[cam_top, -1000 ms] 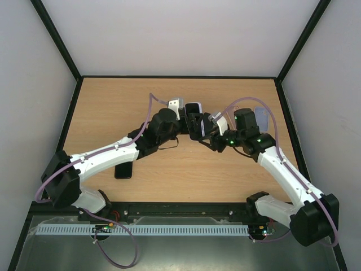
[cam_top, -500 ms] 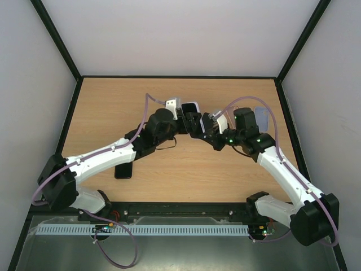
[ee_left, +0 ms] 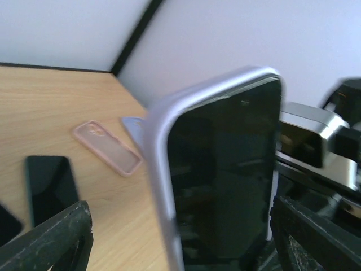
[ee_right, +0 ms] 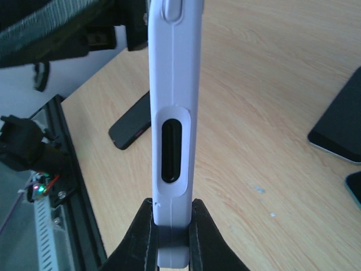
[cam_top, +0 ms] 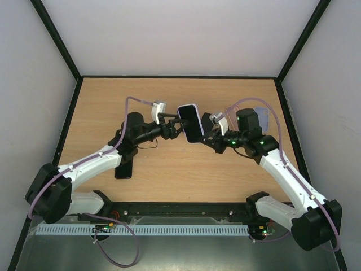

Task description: Take the phone out of the phone case

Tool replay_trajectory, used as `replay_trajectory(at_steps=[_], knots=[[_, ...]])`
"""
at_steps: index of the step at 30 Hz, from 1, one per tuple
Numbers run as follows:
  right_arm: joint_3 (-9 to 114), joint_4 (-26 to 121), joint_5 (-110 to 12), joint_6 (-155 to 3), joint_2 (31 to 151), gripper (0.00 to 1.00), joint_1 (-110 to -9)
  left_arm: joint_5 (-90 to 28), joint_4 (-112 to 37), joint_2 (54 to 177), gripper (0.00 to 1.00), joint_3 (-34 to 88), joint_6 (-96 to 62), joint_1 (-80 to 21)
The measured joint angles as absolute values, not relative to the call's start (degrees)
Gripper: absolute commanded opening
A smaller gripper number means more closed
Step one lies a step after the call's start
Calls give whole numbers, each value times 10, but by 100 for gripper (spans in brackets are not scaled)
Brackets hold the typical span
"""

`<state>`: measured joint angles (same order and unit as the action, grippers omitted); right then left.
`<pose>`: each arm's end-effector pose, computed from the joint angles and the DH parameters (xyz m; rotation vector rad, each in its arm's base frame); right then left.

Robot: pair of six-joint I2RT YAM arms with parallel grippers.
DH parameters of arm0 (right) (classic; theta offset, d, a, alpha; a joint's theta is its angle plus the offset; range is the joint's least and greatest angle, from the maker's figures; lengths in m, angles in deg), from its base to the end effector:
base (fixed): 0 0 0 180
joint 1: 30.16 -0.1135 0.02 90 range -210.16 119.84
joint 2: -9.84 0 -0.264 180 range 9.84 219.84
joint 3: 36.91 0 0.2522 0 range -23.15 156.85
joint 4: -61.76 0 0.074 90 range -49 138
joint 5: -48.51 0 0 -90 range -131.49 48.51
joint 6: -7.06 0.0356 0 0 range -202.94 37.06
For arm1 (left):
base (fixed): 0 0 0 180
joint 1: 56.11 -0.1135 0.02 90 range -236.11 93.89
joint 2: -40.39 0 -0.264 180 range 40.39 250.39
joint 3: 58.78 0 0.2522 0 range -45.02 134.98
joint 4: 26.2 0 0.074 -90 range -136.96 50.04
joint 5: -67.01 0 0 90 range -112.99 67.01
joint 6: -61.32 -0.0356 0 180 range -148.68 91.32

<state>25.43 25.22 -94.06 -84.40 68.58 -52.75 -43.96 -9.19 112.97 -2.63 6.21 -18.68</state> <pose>0.1876 0.1087 0.3030 -0.9611 1.8818 1.1943 0.2226 -0.1864 0.2951 0.3515 1.6739 -1.2534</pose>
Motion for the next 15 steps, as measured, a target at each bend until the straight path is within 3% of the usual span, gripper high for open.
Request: replay_trajectory(at_steps=[5,15], knots=[[254,236,-987,-844,686,2,-528,-534,-4,1149,56,-39,66,-185],[254,226,-1042,-847,675,2,-527,-607,89,1158,8,-49,91,-193]])
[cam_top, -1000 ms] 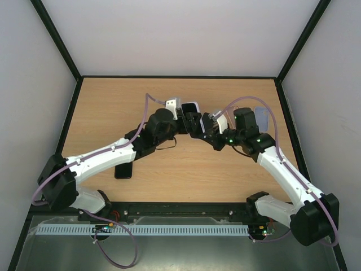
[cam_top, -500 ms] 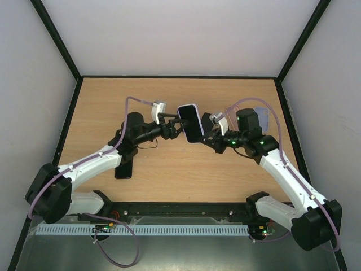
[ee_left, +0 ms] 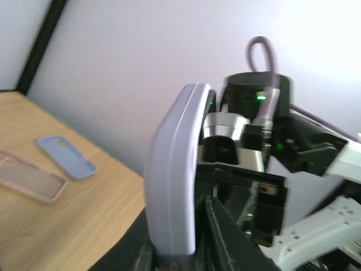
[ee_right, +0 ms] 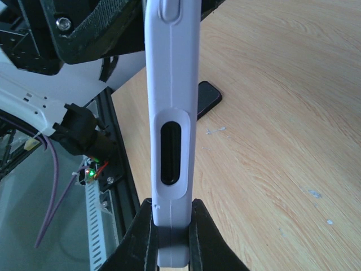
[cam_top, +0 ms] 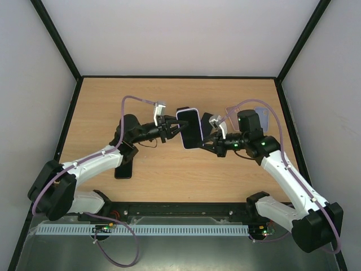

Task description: Take the phone out of the phone case

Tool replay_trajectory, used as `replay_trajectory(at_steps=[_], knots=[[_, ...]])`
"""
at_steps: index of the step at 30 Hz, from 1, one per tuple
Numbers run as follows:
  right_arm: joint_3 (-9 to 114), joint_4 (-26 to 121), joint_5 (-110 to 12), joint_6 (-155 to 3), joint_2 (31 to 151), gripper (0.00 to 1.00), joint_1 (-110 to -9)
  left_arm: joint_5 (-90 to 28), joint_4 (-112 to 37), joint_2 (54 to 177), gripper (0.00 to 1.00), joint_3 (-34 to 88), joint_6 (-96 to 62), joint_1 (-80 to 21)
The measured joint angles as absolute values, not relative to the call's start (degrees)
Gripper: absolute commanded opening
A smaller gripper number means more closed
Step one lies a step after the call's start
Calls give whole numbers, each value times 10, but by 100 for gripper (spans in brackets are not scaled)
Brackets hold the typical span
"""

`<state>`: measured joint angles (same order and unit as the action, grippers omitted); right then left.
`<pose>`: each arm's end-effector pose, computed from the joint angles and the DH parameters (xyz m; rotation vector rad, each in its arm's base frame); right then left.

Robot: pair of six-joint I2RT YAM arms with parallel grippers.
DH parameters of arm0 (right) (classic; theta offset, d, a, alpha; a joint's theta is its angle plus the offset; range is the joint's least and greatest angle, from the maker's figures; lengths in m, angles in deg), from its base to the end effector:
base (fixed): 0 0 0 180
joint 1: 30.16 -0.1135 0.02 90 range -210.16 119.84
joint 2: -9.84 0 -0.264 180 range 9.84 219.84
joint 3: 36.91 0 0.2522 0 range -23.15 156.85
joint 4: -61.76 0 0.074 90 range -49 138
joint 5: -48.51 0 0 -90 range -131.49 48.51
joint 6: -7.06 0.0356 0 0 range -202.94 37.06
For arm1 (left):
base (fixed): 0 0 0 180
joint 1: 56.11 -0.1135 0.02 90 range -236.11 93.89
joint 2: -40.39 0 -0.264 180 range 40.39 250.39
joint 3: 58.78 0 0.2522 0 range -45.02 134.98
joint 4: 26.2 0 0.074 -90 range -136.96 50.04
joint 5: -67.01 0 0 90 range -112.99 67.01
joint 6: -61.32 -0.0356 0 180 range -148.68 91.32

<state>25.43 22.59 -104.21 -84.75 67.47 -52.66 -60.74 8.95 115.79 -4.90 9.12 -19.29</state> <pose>0.1768 0.1075 0.3061 -1.0470 1.8173 1.3861 0.2170 -0.1897 0.3005 0.6108 1.4385 -1.4943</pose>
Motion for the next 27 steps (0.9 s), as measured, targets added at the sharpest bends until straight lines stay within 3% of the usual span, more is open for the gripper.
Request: replay_trajectory(at_steps=[2,7,10,17,27], knots=[[254,217,-1055,-859,675,9,-525,-635,113,1158,4,-50,102,-193],[274,155,-1078,-924,675,38,-525,-674,135,1158,3,-50,122,-193],[296,101,-1083,-998,672,46,-525,-693,130,1158,3,-50,135,-195],[307,6,-1080,-1162,632,49,-525,-729,128,1155,3,-49,176,-198],[307,4,-1085,-1196,631,43,-525,-747,182,1152,3,-49,246,-198]])
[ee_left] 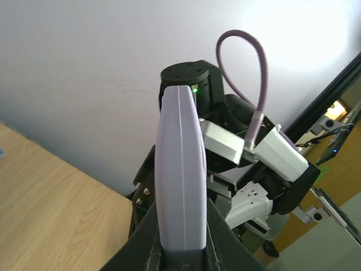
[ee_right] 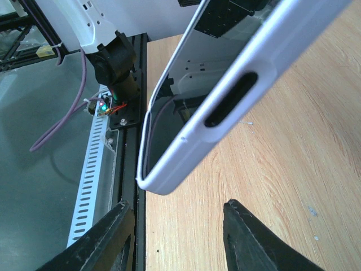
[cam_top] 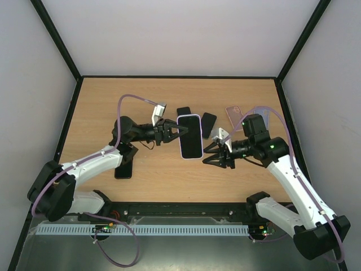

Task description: Take the phone out of the phone case

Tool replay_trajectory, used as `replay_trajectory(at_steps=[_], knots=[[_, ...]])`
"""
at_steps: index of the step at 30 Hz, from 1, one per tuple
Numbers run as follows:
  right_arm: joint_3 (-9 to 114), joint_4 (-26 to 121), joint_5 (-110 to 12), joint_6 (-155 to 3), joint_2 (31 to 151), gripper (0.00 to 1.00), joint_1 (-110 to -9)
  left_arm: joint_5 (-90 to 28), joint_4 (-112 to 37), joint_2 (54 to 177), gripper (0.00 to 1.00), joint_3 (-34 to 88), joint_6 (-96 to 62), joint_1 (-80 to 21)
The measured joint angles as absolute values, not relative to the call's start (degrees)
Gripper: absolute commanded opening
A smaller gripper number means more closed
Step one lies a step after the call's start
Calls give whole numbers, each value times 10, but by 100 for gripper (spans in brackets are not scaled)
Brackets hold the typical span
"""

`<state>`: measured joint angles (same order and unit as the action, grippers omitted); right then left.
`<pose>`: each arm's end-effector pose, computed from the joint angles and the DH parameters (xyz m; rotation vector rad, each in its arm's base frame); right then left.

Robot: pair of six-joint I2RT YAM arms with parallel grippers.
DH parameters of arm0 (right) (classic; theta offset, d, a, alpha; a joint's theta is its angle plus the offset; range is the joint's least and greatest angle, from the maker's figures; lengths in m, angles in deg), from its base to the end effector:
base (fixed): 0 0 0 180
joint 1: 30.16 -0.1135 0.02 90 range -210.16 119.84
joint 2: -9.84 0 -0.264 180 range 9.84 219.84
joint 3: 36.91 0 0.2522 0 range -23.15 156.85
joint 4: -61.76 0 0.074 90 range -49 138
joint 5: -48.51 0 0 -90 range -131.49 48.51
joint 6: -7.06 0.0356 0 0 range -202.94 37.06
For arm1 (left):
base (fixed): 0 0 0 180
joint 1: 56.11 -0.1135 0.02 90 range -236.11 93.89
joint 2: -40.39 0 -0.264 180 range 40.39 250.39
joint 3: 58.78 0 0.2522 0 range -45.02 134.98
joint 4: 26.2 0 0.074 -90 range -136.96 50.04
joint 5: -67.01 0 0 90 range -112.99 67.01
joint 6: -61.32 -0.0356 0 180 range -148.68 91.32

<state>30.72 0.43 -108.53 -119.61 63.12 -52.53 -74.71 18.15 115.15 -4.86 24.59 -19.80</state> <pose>0.1414 0.0937 0.3234 -1.4345 1.4776 1.2119 0.2046 -0.1850 0.3168 0.7406 1.3928 -1.7994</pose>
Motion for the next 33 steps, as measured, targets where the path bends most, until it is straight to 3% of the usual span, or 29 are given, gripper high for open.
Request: replay_trajectory(at_steps=[13,24,33], knots=[[326,0,-1117,-1196,644,41,-527,-756,235,1161,3,-49,285,-195],[336,-10,-1110,-1215,646,13,-528,-757,222,1171,3,-48,273,-188],[336,-20,-1089,-1237,643,5,-529,-767,224,1174,3,-42,280,-188]])
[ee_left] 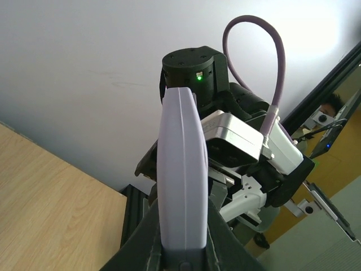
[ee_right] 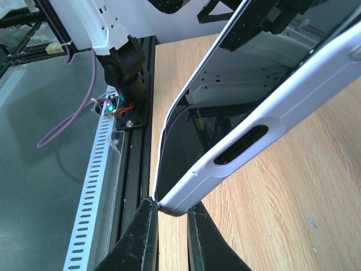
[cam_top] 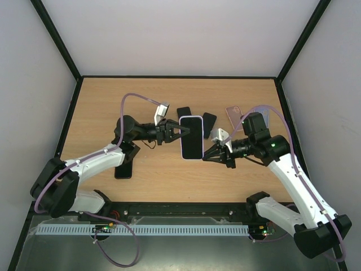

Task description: Take the phone out of the phone case

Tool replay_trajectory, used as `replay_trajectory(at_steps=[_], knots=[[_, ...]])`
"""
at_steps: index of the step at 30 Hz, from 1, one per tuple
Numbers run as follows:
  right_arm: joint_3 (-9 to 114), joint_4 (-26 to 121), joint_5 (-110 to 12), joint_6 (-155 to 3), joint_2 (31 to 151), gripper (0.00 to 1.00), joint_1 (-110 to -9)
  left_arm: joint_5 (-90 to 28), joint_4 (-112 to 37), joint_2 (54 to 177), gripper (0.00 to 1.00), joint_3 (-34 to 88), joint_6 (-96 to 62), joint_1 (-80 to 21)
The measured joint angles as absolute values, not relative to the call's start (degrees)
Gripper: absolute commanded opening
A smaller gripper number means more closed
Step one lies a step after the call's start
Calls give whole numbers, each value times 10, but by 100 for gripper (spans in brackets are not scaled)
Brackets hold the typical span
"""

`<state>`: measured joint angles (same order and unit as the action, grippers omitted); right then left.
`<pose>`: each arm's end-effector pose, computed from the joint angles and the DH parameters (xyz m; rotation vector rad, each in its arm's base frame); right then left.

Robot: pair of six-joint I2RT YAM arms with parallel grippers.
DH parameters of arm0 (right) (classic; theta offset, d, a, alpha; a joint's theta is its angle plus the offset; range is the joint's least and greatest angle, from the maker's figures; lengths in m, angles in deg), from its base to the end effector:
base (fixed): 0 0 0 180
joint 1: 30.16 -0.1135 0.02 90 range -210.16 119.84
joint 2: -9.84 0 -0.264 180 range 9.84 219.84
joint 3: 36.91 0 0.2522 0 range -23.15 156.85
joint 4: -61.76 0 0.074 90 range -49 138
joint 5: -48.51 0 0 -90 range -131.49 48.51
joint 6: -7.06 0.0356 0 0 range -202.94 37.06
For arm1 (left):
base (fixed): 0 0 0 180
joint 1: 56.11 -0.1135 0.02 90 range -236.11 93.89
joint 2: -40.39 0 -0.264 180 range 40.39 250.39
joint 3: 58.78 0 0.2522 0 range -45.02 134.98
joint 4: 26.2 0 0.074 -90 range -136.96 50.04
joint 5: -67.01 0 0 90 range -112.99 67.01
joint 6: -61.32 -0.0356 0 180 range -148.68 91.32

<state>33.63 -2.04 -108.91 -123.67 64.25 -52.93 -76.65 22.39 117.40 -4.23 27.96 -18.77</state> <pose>0.1419 0.0952 0.3334 -1.4793 1.4169 1.1871 0.2045 -0.1921 0.3163 0.7762 1.3770 -1.8634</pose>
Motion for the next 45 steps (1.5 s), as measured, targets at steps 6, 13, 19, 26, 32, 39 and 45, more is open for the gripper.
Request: replay_trajectory(at_steps=[6,13,19,26,32,39,45], knots=[[337,-28,-1067,-1265,642,2,-533,-770,194,1178,3,-24,290,-179],[340,23,-1020,-1208,664,2,-534,-769,170,1161,3,-17,326,-167],[335,140,-982,-1106,680,24,-532,-800,160,1126,3,-17,339,-128],[310,134,-1001,-1125,618,52,-531,-761,8,1085,3,17,233,-130],[303,52,-1035,-1181,580,55,-531,-706,-101,1055,3,53,127,-131],[303,5,-1079,-1205,588,54,-531,-682,-144,1066,3,55,91,-131],[303,16,-1097,-1174,597,50,-531,-675,-152,1068,3,55,87,-131]])
